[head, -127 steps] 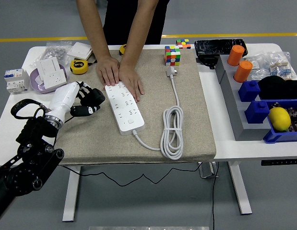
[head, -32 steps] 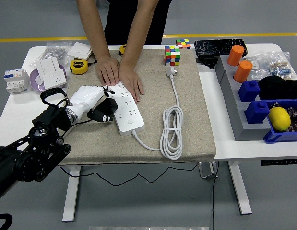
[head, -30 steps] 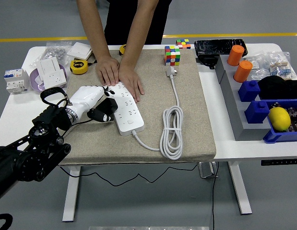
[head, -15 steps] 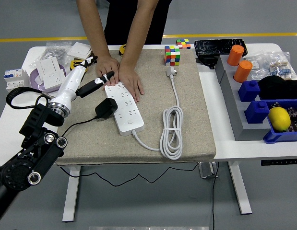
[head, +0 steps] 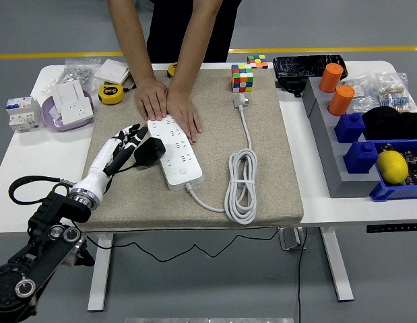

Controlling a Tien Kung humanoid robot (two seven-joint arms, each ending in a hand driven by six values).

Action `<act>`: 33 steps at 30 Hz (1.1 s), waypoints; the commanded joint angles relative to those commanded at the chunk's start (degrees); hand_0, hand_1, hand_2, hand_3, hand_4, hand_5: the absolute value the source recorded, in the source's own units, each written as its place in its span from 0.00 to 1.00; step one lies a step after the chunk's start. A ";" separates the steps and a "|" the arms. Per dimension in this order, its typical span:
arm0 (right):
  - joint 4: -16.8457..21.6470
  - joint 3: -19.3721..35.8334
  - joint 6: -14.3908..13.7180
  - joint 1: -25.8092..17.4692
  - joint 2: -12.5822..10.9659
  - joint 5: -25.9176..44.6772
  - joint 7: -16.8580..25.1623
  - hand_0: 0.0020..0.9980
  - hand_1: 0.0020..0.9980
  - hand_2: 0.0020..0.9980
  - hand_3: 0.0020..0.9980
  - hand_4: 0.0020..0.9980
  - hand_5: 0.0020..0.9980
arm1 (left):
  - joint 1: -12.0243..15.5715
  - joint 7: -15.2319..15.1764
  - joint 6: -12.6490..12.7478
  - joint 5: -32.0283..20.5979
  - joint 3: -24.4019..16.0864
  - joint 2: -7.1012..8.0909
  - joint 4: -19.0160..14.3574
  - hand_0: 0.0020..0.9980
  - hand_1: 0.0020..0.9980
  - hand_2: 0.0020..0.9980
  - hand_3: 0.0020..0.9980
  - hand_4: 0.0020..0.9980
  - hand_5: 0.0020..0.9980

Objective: Pick up the plug,place it near the board,insert it into the board,press the button

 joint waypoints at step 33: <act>0.00 -0.33 -0.02 0.21 -0.42 -0.05 -0.12 0.84 0.74 0.73 0.76 1.00 0.74 | -7.12 4.48 -3.09 16.87 10.21 3.46 1.37 1.00 0.99 0.96 0.94 1.00 1.00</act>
